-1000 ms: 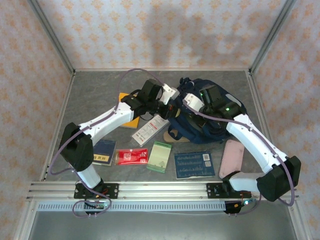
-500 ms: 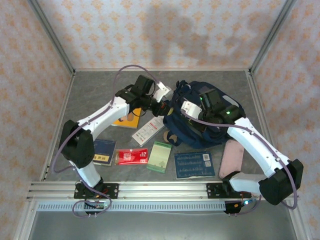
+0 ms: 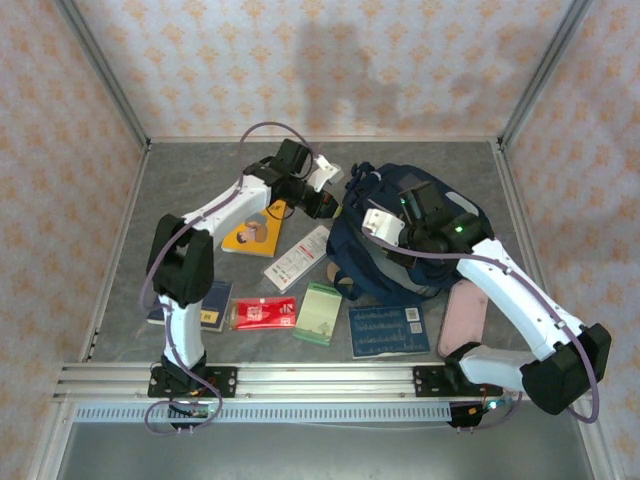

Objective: Pack the student bag

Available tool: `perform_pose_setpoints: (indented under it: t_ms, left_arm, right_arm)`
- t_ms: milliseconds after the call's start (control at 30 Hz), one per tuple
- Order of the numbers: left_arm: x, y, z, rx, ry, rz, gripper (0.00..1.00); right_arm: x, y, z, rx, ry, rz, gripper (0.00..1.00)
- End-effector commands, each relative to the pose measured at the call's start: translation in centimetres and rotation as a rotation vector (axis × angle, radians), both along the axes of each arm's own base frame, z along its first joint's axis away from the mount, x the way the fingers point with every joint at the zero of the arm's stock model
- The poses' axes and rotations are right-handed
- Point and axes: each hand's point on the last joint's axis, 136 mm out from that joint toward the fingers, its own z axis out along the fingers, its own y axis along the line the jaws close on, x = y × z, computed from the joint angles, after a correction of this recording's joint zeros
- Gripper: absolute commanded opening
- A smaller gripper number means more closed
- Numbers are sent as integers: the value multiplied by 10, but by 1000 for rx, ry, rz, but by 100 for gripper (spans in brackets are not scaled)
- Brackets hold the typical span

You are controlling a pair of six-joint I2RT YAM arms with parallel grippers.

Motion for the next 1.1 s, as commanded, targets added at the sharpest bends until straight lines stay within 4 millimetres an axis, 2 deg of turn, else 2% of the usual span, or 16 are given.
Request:
perform_pose_setpoints:
  t_ms: [0, 133, 267, 567, 633, 700, 800, 867, 933, 1067]
  left_arm:
    - [43, 17, -17, 55, -35, 102, 0]
    - [57, 10, -24, 34, -31, 107, 0]
    - [71, 6, -28, 16, -32, 129, 1]
    - [108, -4, -30, -60, -16, 224, 5]
    - [110, -4, -35, -45, -11, 233, 8]
    - [110, -1, -39, -27, -3, 250, 17]
    - [112, 2, -20, -53, -14, 289, 34]
    - [116, 5, 5, -80, -42, 337, 42]
    - [118, 10, 30, -95, -66, 387, 49]
    - [112, 28, 79, -112, -131, 488, 52]
  right_arm:
    - [-10, -1, 8, -16, -12, 44, 0]
    - [-8, 3, 17, 6, -27, 53, 0]
    - [-8, 6, 19, 12, -27, 60, 0]
    - [-3, 10, 34, 36, -62, 55, 0]
    - [0, 10, 36, 42, -70, 43, 0]
    - [4, 9, 37, 42, -84, 21, 0]
    - [19, 6, 35, 34, -113, -53, 0]
    - [42, 1, 41, 60, -167, -177, 0]
    - [55, -2, 50, 109, -199, -253, 0]
    - [79, -8, 79, 264, -276, -415, 0]
